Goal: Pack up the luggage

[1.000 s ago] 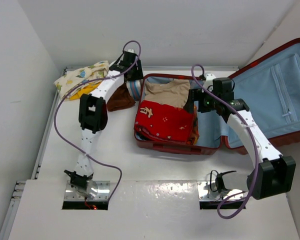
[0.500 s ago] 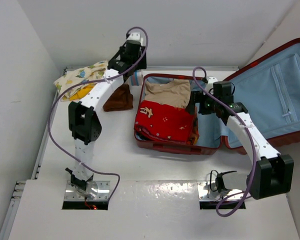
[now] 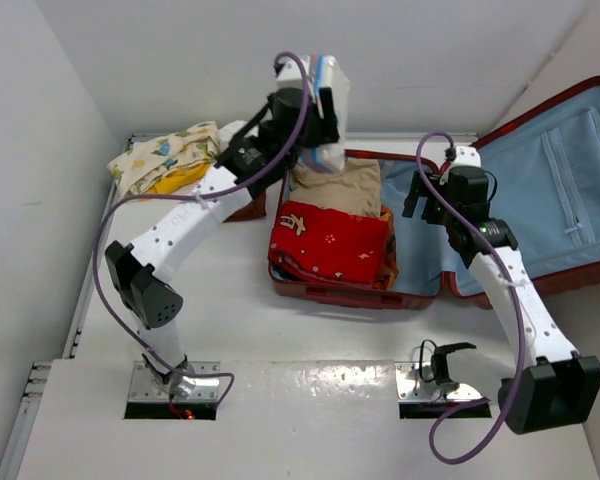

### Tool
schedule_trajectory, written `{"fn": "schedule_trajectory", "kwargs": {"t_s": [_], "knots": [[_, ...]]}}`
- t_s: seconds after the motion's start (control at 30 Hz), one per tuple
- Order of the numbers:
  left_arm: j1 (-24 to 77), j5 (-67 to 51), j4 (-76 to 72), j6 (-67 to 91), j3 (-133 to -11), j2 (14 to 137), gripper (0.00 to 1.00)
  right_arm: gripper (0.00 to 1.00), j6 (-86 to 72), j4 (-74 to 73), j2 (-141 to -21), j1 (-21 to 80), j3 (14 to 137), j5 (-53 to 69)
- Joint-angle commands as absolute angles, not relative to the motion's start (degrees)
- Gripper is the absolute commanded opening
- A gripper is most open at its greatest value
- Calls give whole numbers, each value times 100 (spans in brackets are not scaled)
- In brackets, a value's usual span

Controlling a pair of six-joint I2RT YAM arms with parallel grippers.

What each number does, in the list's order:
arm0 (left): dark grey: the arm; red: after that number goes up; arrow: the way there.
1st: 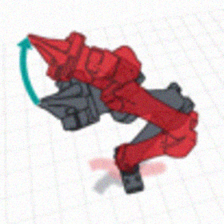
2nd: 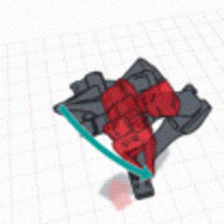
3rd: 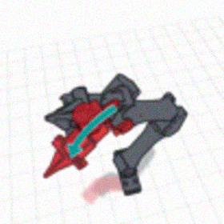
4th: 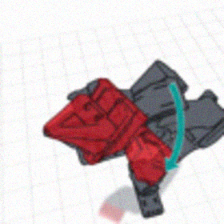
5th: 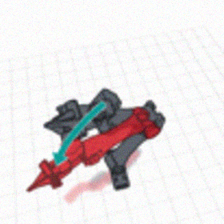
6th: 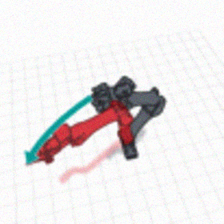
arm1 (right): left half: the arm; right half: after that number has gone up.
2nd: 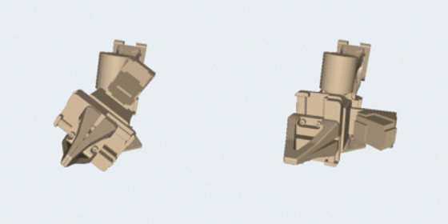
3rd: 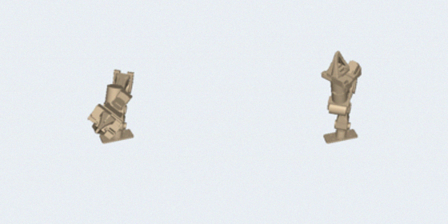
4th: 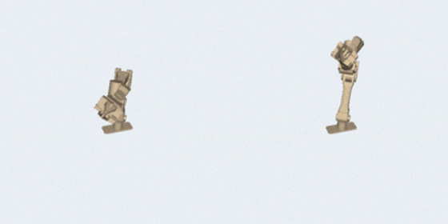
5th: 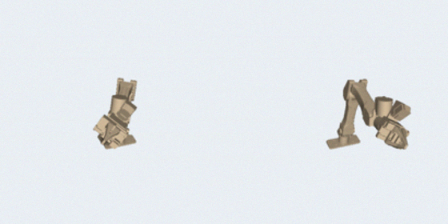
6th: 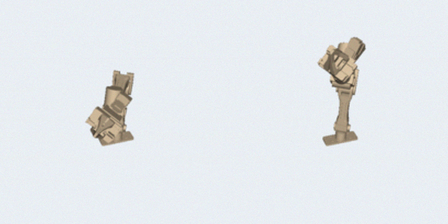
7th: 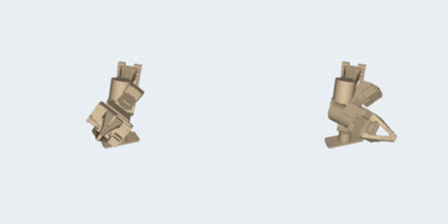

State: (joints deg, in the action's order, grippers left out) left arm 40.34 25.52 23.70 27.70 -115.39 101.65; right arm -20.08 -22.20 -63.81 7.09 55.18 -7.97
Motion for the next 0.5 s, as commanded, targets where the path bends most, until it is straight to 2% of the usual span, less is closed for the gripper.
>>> {"fn": "schedule_trajectory", "kwargs": {"t_s": [0.0,0.33,0.47], "knots": [[4403,2522,1889,3611,-11558,9993,0,97,-2215,-2355,-6021,624,5546,-1731],[5448,2470,2136,4500,-11558,10836,0,100,-2372,-2593,-5213,439,5125,-2451],[5878,2531,2188,4939,-11619,11126,0,100,-2698,-2698,-5010,361,5089,-3153]]}}
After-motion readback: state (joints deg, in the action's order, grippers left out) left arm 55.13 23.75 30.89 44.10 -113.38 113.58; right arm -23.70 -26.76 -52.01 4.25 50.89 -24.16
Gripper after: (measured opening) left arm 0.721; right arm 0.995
